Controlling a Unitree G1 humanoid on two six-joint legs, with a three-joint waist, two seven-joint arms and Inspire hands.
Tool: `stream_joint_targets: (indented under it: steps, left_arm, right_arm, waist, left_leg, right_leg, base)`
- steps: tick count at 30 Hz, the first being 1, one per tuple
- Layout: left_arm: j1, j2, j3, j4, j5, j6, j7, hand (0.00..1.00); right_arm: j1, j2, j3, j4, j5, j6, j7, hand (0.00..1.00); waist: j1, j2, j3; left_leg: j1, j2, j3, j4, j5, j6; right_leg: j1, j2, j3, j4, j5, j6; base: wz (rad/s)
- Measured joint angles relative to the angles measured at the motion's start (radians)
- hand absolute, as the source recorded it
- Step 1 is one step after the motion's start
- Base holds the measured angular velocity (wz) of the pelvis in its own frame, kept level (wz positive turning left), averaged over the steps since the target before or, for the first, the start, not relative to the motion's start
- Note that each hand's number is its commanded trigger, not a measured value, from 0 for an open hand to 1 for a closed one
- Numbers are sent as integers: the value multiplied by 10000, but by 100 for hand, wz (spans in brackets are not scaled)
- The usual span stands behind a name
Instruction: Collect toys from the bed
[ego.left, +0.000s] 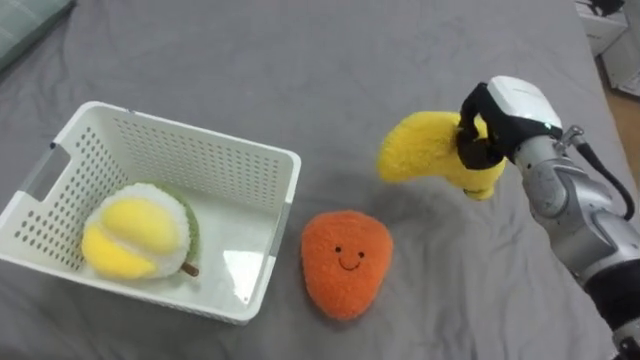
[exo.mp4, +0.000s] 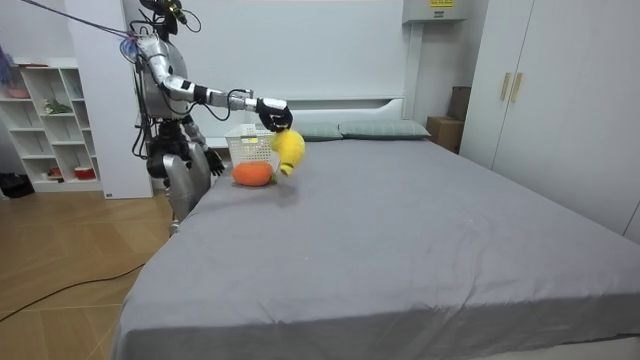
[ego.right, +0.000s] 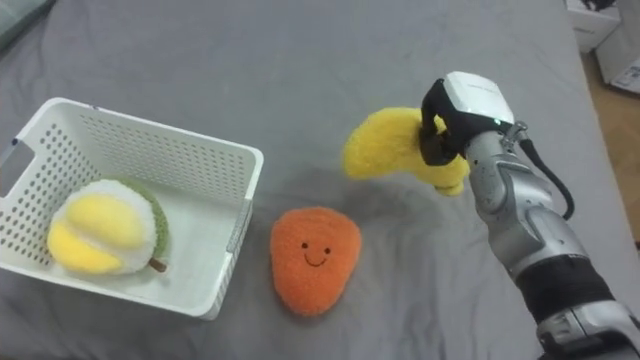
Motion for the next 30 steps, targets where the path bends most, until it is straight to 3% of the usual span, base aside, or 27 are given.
stream_joint_targets:
  steps: [8,13,16,19,30]
  left_arm:
    - [276,-294,780,-27,50,152,227,0]
    - [344,-289,792,-25,47,156,288,0]
    - [386,-285,793,4,76,174,291,0]
    - [491,-276,793,-29,121,305,289,0]
    - [752,-337,797,-284,456,358,602,0]
  right_arm:
    - [138,15,-393,-853,-288,145,285,100]
    - [344,28,-585,-1127,-288,228,342,100]
    - [494,50,-704,-1710,-285,233,537,100]
    - [502,51,-760,-2485,-485,519,746,100]
    - [500,199,-761,-4654,-459,677,1566,100]
  waist:
    - [-10,28,-55]
    - [-6,54,-51]
    - [-20,58,-52]
    - [-55,62,-53]
    - [34,92,-37]
  left_leg:
    - [368,1,-12,-116,-3,1]
    - [505,-4,-48,-159,-8,5]
    - [514,-13,-6,-184,-9,4]
    - [621,-16,-5,-157,-7,4]
    - [960,-19,-124,-275,-41,17]
  right_leg:
    - [338,3,-18,-13,-1,2]
    - [502,-1,-35,-10,-7,11]
    - [507,-3,-27,-18,-12,18]
    - [603,-4,13,-33,-27,30]
    - [914,-38,-27,-30,-148,92]
  base:
    - [0]
    - [0]
    - [-1]
    - [0]
    - [2]
